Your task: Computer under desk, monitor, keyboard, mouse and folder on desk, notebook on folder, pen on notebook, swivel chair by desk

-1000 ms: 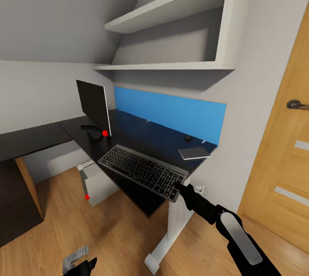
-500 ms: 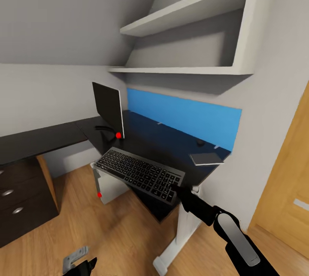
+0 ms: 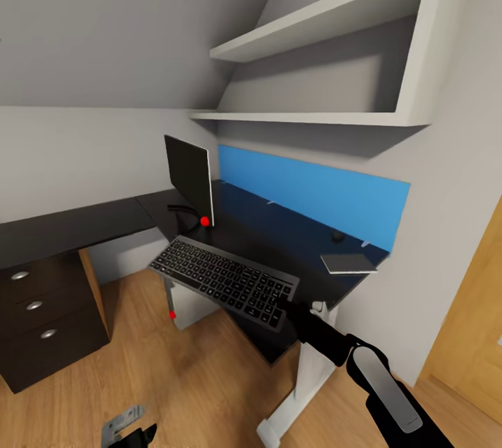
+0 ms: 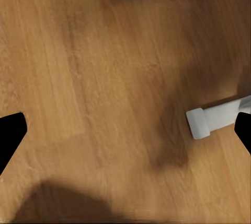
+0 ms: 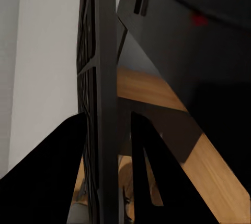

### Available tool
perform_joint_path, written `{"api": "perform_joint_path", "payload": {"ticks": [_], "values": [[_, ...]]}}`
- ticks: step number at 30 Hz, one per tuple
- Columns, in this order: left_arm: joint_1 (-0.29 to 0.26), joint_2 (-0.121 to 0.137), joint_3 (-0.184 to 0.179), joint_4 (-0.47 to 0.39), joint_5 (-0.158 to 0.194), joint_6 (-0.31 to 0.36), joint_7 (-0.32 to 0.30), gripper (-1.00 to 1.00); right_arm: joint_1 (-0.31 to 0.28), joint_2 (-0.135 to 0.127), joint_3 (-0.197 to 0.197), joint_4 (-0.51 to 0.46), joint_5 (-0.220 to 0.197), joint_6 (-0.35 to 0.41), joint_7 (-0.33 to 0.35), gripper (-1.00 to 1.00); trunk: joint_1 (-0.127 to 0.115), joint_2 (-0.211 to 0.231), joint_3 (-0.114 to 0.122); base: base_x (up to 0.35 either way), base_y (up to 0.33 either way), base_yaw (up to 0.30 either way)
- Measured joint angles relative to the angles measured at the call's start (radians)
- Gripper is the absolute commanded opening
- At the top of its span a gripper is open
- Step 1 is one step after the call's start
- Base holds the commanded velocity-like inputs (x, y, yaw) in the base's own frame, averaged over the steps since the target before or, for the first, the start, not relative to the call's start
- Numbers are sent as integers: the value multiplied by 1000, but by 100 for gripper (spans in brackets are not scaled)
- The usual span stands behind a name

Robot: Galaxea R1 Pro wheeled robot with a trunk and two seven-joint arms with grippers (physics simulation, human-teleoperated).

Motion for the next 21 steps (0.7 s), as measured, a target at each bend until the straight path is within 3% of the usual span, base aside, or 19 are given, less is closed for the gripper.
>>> {"api": "perform_joint_path", "payload": {"ticks": [5,15,21], "values": [[0,1,0,17,-2,0,-2,100,0,0,0,1,1,-1,1,-100,0,0,3,99,135,256],[0,1,0,18,-2,0,-4,100,0,-1,1,2,2,0,1,-100,0,0,9,140,283,257],[0,1,0,19,-2,0,-4,100,0,-1,1,1,3,0,1,-100,0,0,12,19,75,257]]}}
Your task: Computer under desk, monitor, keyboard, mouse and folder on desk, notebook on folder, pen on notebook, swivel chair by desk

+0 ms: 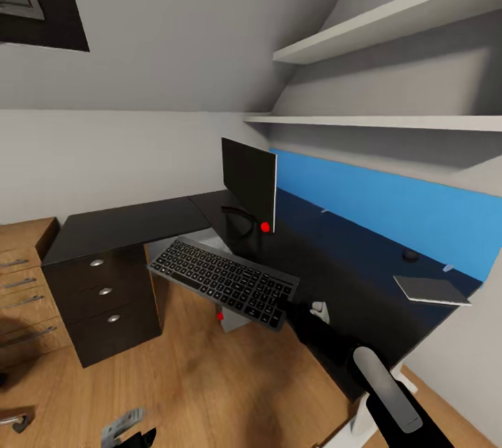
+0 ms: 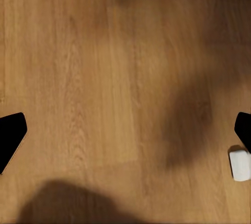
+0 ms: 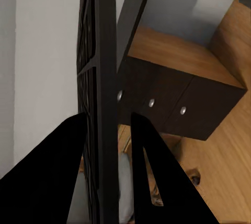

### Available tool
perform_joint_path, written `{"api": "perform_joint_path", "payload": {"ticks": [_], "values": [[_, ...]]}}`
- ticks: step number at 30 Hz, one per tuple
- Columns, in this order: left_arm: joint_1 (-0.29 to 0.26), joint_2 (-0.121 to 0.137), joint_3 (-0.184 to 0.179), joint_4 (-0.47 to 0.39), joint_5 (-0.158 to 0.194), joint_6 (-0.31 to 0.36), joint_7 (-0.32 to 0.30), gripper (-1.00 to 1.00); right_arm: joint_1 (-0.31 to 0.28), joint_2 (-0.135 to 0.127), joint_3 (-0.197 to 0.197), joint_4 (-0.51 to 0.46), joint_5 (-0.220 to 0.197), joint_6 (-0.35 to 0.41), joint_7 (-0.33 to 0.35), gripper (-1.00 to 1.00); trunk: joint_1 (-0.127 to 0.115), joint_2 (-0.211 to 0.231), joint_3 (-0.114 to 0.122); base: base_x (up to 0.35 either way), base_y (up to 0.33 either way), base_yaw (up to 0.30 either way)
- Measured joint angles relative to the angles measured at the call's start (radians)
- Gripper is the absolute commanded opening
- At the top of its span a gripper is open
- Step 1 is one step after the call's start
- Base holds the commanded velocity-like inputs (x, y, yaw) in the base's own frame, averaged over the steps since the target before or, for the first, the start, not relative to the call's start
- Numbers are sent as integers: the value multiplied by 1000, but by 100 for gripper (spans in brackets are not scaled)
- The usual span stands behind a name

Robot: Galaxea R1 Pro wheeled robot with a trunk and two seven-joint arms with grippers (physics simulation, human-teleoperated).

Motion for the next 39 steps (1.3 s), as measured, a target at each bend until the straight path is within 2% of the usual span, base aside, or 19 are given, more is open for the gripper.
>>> {"api": "perform_joint_path", "payload": {"ticks": [14,21,34,39], "values": [[0,-3,-1,3,-1,-12,1,100,0,0,2,1,3,0,0,-100,0,0,8,12,17,259],[0,-3,0,2,0,-29,1,100,0,1,2,2,32,0,2,-100,0,0,11,203,215,259],[0,-4,-1,2,0,-31,1,100,0,1,2,2,35,0,2,-100,0,0,21,205,217,218],[0,-2,-31,4,0,-31,4,100,0,0,1,1,32,0,2,-100,0,0,29,17,17,22]]}}
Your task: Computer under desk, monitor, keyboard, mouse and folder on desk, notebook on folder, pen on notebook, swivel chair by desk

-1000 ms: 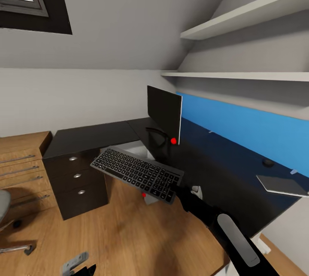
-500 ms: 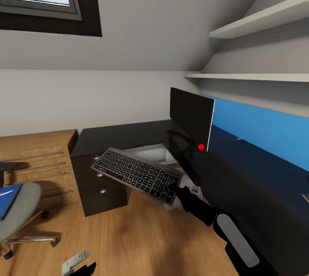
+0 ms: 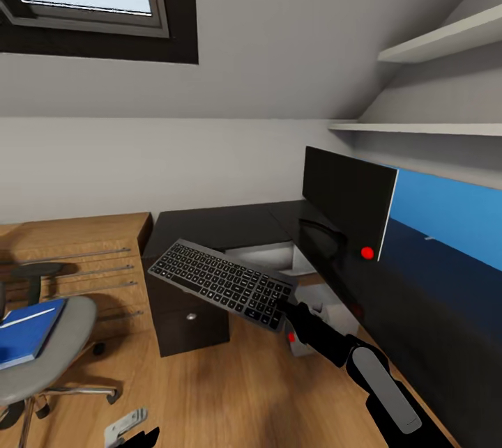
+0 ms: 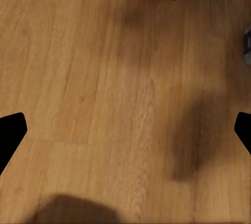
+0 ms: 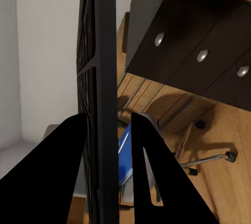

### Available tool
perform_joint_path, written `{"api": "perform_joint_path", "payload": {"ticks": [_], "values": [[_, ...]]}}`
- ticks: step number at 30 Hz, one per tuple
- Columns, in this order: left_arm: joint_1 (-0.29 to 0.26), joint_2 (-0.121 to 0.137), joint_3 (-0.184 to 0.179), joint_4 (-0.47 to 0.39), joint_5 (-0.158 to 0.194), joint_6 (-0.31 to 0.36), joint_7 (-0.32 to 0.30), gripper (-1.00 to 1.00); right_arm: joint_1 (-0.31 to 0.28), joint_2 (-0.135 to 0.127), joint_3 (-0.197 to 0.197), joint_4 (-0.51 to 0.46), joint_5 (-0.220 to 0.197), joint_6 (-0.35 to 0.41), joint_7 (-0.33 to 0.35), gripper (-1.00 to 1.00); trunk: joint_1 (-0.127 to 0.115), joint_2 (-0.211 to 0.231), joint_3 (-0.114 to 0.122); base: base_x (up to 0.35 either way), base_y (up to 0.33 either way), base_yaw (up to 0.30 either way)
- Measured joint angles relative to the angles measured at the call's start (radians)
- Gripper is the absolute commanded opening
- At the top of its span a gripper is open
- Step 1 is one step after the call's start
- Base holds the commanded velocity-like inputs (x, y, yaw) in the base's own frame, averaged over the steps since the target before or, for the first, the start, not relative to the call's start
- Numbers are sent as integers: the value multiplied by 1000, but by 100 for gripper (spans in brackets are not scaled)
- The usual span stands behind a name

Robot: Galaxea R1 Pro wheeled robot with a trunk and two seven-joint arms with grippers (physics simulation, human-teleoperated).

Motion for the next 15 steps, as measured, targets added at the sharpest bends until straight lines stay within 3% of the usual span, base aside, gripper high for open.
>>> {"api": "perform_joint_path", "payload": {"ticks": [12,15], "values": [[0,0,-6,0,0,0,0,100,0,0,-1,0,1,0,1,-100,0,0,19,2,1,3],[0,0,-6,0,0,0,0,100,0,-2,-1,0,1,0,1,-100,0,0,21,174,68,5]]}}
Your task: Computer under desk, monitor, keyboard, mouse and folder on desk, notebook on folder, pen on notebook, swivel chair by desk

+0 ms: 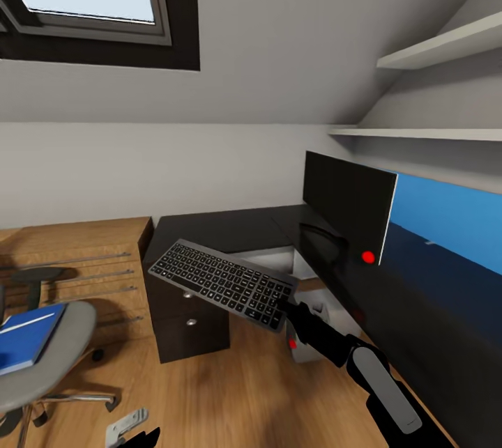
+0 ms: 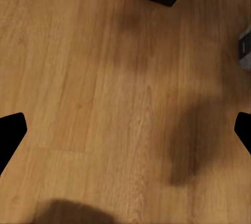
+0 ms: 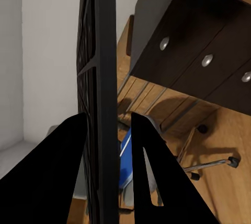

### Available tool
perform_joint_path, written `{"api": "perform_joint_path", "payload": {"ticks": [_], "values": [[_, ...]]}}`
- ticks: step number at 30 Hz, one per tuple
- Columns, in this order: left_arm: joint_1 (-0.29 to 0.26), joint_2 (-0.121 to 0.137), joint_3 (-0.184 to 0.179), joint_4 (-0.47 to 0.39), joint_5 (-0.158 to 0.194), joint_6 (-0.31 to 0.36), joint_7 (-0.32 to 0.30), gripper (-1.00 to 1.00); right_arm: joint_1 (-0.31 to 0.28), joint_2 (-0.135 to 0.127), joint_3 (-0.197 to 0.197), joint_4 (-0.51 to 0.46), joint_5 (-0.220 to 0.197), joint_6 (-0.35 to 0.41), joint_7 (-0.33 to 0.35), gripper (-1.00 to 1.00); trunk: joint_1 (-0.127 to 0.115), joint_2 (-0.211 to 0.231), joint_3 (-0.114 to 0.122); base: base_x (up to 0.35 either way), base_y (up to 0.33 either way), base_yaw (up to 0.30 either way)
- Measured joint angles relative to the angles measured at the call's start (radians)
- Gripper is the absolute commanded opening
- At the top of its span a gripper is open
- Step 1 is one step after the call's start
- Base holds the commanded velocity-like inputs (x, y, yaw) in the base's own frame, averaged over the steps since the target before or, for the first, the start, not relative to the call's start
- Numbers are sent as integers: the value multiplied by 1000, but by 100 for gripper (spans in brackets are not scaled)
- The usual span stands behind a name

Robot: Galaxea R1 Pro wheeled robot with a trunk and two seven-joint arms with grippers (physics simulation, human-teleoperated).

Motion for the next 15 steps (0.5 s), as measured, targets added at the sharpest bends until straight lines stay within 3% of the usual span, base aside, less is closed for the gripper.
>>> {"api": "perform_joint_path", "payload": {"ticks": [7,12,15], "values": [[0,0,0,-1,0,0,-1,100,0,1,1,0,1,-2,-3,-100,0,0,1,293,118,1],[0,-2,-3,0,1,0,0,100,0,6,3,3,8,-8,-3,-100,0,0,1,275,14,0],[0,-3,-62,0,2,2,0,100,0,43,3,7,46,-120,-5,-100,0,0,1,259,0,0]]}}
